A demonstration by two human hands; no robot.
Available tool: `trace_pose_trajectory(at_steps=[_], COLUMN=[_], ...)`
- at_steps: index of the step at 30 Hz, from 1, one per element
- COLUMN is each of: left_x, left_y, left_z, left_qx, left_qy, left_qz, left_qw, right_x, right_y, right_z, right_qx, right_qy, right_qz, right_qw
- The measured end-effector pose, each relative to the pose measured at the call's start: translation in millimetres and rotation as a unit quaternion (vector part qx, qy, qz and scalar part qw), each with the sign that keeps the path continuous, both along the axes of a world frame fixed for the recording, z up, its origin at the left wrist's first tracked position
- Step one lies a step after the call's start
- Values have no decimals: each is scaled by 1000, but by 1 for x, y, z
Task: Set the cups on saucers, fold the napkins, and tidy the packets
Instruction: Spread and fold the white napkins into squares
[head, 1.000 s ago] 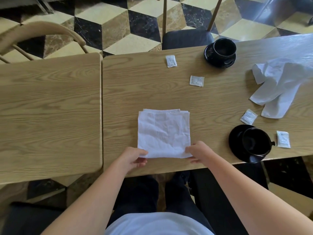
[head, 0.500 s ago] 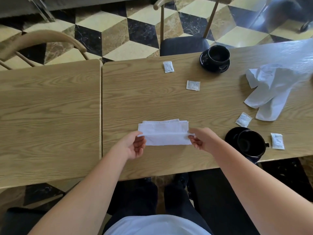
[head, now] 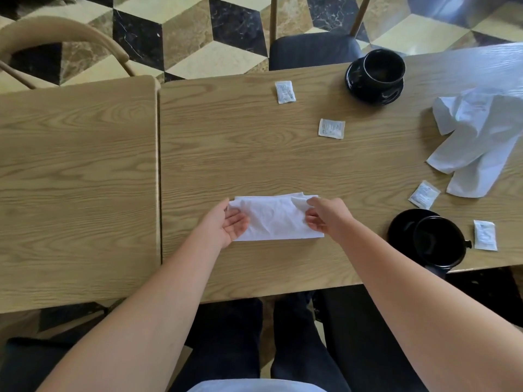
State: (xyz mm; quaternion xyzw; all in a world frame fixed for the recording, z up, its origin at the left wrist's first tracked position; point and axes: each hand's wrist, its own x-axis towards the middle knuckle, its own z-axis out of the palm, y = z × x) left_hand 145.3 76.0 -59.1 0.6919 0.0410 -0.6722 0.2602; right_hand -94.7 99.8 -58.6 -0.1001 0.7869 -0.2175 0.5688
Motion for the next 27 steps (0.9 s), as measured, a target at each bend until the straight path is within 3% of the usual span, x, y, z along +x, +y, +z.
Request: trace_pose_trajectory(at_steps=[2, 4, 5, 8, 10, 15, 19, 22, 25, 27], left_x=[3, 9, 11, -2, -19, -38, -35, -30, -26, -27], left_y=[4, 17, 28, 69, 85, 66, 30, 6, 12, 34], left_z=[-3, -3, -2, 4, 5, 5, 8, 13, 17, 16], left_qx=[-17, -17, 5, 76, 93, 32, -45, -100, -74, -50], left_qy=[-89, -159, -147, -15, 38, 43, -19, -52, -68, -63], left_qz=[-16, 2, 24, 79, 80, 127, 70, -47, -258, -333], left_qw=[996, 987, 989, 994, 992, 990, 996, 993, 961, 940], right_x=[2, 5, 8, 25, 39, 55, 40, 24, 11, 10], right_y=[0, -1, -3, -19, -31, -50, -55, -42, -5, 27], right_z=[0, 3, 5, 7, 4, -8, -13, -14, -9, -9], right_qx=[-8, -81, -130, -192, -182, -138, -68, 5, 32, 10], right_qy=[158, 308, 344, 345, 297, 231, 230, 248, 275, 245], right_qz=[133, 254, 306, 477, 548, 576, 568, 515, 439, 390], right_qw=[978, 913, 878, 785, 760, 772, 787, 821, 855, 887])
